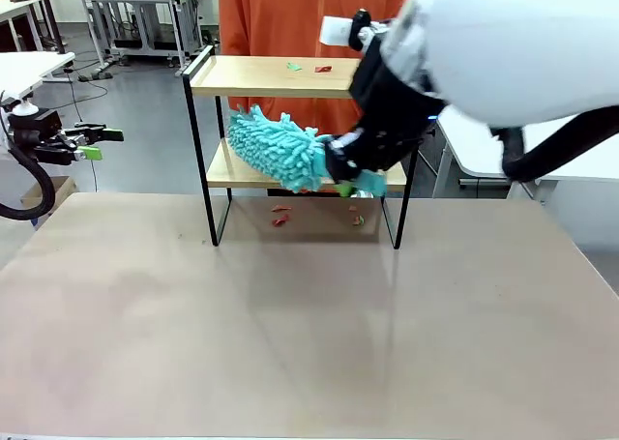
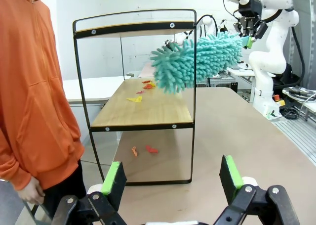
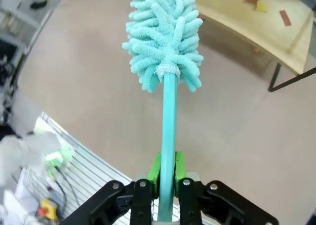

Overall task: Clean the shelf.
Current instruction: Clean the specific section of the Shelf indicated by the human with the Duster.

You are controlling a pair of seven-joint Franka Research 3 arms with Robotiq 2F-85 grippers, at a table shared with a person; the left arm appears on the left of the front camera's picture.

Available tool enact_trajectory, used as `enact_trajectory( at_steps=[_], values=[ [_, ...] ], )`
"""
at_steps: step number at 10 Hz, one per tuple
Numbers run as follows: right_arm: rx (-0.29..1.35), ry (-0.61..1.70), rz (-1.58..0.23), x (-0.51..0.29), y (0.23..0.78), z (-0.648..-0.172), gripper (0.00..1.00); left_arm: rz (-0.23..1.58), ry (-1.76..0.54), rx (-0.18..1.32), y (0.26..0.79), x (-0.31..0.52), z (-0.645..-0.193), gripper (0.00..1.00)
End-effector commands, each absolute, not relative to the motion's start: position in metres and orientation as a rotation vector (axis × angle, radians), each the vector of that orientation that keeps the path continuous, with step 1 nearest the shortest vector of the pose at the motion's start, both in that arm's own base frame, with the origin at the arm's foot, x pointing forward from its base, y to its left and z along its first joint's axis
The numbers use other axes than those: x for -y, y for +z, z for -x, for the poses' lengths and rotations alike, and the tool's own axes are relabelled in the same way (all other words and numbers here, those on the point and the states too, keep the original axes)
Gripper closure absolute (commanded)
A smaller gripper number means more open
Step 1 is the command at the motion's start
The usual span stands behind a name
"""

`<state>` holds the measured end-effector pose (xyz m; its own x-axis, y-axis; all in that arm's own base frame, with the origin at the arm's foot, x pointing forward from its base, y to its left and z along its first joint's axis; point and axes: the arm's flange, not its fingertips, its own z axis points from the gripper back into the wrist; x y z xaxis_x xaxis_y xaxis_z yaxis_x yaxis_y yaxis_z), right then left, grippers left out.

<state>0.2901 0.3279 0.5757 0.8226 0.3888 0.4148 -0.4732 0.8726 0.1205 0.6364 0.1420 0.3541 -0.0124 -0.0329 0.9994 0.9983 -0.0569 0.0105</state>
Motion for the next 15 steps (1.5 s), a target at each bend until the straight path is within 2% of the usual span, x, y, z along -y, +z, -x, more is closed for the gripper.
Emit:
enact_trajectory(
  at_steps=[1, 5, 9, 15],
  values=[
    [0.458, 0.281, -0.195, -0.378, 0.575, -0.304, 0.87, 1.221, -1.281, 1.161, 0.357, -0.141, -0.635, 0.0],
    [0.509, 0.109, -0.212, -0.43, 0.549, -0.347, 0.87, 1.221, -1.281, 1.161, 0.357, -0.141, -0.635, 0.0],
    [0.596, 0.073, -0.256, -0.459, 0.534, -0.375, 0.87, 1.221, -1.281, 1.161, 0.357, -0.141, -0.635, 0.0],
    [0.519, 0.087, -0.296, -0.485, 0.507, -0.394, 0.87, 1.221, -1.281, 1.161, 0.357, -0.141, -0.635, 0.0]
  ],
)
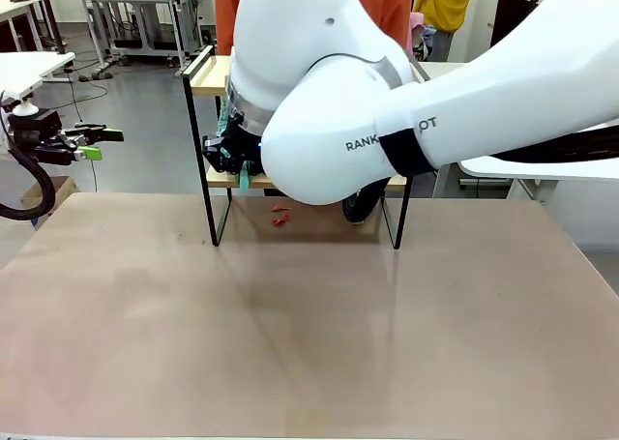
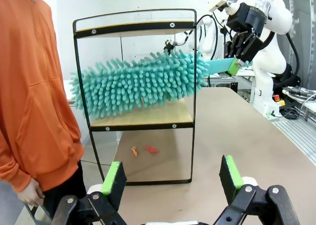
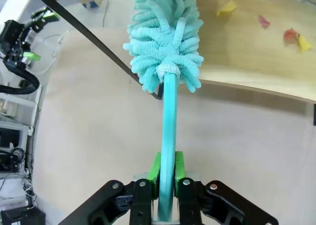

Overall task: Clean the shelf.
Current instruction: Clean the specific section of the Shelf indicated by the human with the Duster.

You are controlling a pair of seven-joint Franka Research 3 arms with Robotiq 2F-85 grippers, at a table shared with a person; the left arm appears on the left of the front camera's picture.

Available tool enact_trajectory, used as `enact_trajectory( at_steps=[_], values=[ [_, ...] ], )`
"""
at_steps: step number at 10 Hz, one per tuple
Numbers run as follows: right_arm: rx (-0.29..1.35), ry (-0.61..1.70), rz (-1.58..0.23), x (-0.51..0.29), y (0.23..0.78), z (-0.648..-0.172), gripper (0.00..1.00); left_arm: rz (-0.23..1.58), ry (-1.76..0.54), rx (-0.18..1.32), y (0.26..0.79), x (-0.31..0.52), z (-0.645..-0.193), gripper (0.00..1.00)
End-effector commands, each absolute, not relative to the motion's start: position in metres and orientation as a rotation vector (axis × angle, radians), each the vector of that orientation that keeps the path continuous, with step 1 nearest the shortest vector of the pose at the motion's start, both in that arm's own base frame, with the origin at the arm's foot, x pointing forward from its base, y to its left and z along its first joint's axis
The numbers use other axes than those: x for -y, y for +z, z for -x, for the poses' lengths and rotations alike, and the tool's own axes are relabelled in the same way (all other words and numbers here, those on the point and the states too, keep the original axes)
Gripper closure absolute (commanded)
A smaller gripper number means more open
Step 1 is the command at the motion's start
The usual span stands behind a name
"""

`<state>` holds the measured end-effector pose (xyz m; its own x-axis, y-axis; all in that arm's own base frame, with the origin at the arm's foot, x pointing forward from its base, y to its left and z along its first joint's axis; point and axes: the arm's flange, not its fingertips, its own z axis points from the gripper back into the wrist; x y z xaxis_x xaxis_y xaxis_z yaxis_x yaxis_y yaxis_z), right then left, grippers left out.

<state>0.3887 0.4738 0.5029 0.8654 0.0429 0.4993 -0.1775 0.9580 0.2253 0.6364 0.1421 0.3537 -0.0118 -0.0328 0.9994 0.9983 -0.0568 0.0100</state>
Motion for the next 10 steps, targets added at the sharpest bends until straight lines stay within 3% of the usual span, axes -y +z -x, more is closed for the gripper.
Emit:
enact_trajectory(
  at_steps=[1, 4, 5, 10],
  values=[
    [0.508, 0.083, -0.296, -0.485, 0.503, -0.396, 0.87, 1.221, -1.281, 1.161, 0.357, -0.141, -0.635, 0.0],
    [0.405, 0.119, -0.313, -0.488, 0.497, -0.397, 0.87, 1.221, -1.281, 1.161, 0.357, -0.141, -0.635, 0.0],
    [0.486, 0.112, -0.271, -0.48, 0.49, -0.395, 0.87, 1.221, -1.281, 1.161, 0.357, -0.141, -0.635, 0.0],
    [0.464, 0.104, -0.278, -0.481, 0.488, -0.397, 0.87, 1.221, -1.281, 1.161, 0.357, -0.141, -0.635, 0.0]
  ],
)
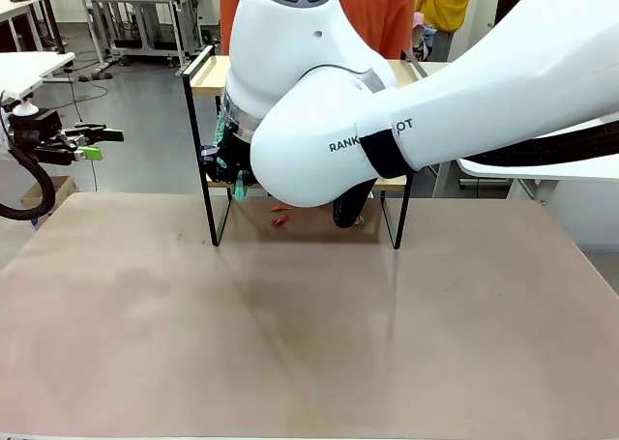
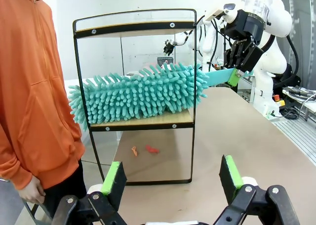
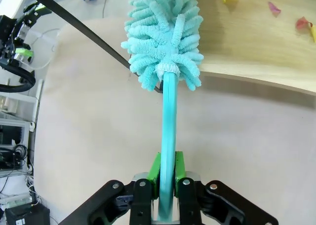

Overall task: Clean the shelf.
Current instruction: Clean the specific section of the Shelf indicated by the human with the Duster.

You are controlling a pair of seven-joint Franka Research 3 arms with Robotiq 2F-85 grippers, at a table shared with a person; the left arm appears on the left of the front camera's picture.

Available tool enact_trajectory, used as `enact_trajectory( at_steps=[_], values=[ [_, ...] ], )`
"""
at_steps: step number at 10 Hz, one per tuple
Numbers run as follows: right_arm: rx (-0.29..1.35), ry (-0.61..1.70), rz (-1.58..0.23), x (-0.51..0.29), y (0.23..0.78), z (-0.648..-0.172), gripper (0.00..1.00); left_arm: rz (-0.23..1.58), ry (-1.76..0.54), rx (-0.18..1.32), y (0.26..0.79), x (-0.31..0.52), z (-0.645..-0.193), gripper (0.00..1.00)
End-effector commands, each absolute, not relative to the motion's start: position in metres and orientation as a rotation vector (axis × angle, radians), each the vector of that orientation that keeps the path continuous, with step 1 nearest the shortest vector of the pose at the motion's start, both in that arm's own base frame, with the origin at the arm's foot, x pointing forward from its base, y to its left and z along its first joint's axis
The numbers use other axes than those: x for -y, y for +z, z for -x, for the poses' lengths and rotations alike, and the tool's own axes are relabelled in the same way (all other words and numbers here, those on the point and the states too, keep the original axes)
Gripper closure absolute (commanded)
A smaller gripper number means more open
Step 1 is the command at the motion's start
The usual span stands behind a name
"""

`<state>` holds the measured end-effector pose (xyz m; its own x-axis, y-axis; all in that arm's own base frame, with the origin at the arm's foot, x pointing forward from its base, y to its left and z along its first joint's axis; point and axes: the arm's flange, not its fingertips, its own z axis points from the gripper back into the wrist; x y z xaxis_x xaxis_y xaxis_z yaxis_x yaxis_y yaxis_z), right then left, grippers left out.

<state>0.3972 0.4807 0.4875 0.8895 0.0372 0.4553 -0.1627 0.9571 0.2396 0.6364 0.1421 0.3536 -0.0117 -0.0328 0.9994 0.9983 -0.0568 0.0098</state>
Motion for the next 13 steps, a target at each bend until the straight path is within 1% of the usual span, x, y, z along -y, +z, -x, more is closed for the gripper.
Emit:
enact_trajectory(
  at_steps=[1, 4, 8, 13],
  values=[
    [0.45, 0.095, -0.255, -0.47, 0.487, -0.399, 0.87, 1.221, -1.281, 1.161, 0.357, -0.141, -0.635, 0.0],
    [0.424, 0.068, -0.263, -0.446, 0.485, -0.402, 0.87, 1.221, -1.281, 1.161, 0.357, -0.141, -0.635, 0.0],
    [0.4, -0.022, -0.295, -0.393, 0.487, -0.4, 0.87, 1.221, -1.281, 1.161, 0.357, -0.141, -0.635, 0.0],
    [0.397, -0.143, -0.251, -0.313, 0.494, -0.389, 0.87, 1.221, -1.281, 1.161, 0.357, -0.141, -0.635, 0.0]
  ],
)
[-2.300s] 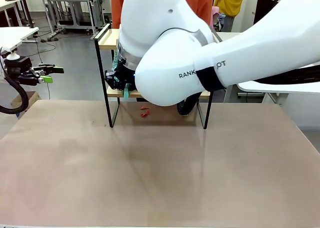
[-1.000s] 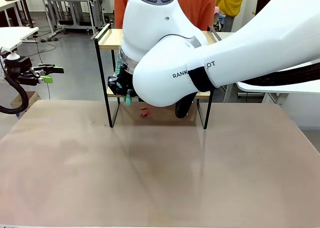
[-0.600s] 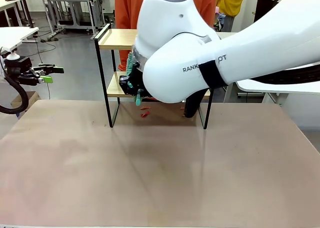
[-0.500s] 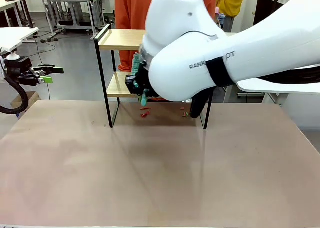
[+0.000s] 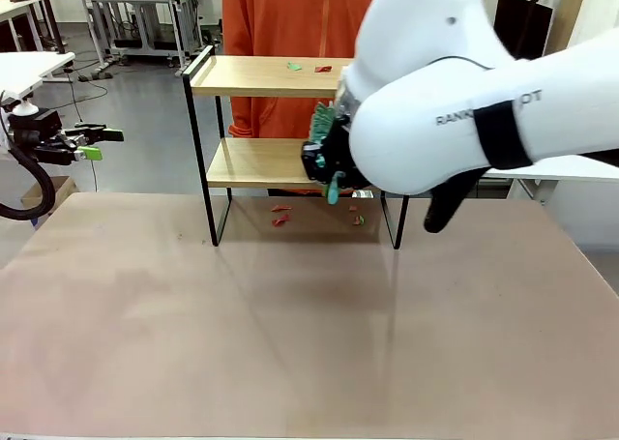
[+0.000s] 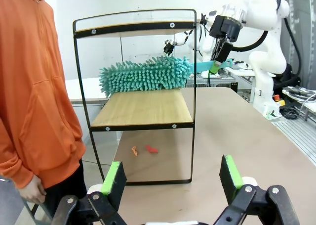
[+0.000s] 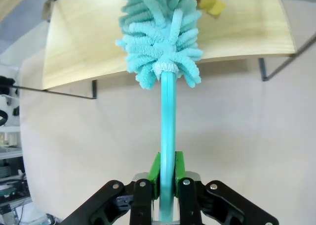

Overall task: Clean the shelf.
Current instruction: Clean the specific section of the Shelf indicated by the human with the Duster.

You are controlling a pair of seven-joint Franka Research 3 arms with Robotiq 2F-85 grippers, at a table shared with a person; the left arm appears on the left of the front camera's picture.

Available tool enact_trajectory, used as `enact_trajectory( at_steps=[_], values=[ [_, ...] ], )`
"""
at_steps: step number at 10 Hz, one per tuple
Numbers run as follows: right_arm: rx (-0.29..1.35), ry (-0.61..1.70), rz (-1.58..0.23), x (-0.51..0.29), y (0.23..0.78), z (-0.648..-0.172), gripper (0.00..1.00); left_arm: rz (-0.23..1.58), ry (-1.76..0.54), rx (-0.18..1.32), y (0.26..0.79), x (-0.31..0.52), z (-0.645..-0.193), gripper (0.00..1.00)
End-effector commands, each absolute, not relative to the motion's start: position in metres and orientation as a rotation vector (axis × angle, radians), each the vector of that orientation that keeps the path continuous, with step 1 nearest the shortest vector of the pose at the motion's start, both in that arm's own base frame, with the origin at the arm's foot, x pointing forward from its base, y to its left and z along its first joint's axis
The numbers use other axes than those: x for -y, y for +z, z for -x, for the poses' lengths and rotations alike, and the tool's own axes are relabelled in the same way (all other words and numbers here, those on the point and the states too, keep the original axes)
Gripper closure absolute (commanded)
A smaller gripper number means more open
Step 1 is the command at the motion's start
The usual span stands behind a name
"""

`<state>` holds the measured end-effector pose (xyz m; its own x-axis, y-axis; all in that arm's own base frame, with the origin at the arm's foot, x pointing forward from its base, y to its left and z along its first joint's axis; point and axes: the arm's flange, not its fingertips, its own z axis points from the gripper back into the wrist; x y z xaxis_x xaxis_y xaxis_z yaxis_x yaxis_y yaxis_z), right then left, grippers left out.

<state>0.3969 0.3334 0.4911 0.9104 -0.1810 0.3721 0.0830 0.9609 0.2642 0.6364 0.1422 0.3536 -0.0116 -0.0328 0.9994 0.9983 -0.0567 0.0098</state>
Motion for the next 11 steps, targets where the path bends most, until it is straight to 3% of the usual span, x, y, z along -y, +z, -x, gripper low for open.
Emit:
enact_trajectory(
  at_steps=[1, 4, 7, 8, 11],
  values=[
    [0.391, -0.163, -0.23, -0.298, 0.496, -0.388, 0.87, 1.221, -1.281, 1.161, 0.357, -0.141, -0.635, 0.0],
    [0.37, -0.21, -0.132, -0.255, 0.504, -0.382, 0.87, 1.221, -1.281, 1.161, 0.357, -0.141, -0.635, 0.0],
    [0.461, -0.255, -0.114, -0.246, 0.525, -0.359, 0.87, 1.221, -1.281, 1.161, 0.357, -0.141, -0.635, 0.0],
    [0.396, -0.25, -0.119, -0.247, 0.511, -0.381, 0.87, 1.221, -1.281, 1.161, 0.357, -0.141, -0.635, 0.0],
    [0.396, -0.25, -0.119, -0.247, 0.511, -0.381, 0.87, 1.221, -1.281, 1.161, 0.357, -0.141, -0.635, 0.0]
  ],
)
